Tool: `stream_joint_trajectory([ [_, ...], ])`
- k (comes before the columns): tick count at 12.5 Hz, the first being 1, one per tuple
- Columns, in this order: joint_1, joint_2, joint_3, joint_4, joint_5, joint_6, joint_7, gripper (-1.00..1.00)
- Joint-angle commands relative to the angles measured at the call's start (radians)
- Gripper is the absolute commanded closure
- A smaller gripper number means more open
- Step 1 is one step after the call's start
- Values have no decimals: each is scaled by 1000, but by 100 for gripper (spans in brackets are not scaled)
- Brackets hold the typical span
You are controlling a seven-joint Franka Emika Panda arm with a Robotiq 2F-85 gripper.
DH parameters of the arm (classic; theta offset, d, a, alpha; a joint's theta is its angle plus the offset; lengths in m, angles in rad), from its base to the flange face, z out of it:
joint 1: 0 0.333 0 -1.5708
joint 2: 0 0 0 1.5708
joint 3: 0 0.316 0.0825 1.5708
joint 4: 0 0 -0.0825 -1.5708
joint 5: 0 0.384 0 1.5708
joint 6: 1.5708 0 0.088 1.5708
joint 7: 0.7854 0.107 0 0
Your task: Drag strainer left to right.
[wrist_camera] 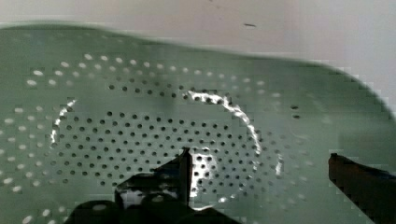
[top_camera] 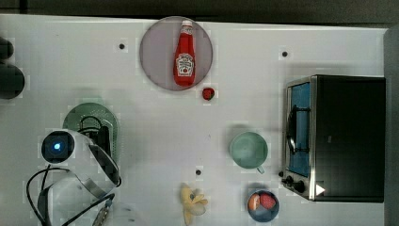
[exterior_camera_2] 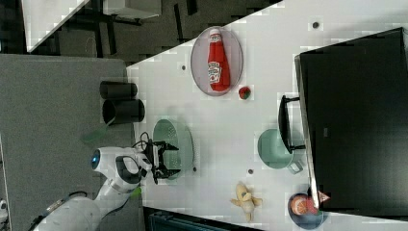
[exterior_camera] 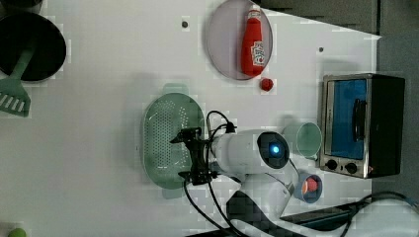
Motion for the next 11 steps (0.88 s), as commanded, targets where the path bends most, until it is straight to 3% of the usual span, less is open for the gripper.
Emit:
stream_joint_trajectory([
  [1, 32, 5, -77, 7, -41, 96, 100, -100],
  [6, 43, 19, -135, 0, -57, 112, 100, -100],
  [11, 4, -17, -175, -44, -57, 114, 77, -100],
])
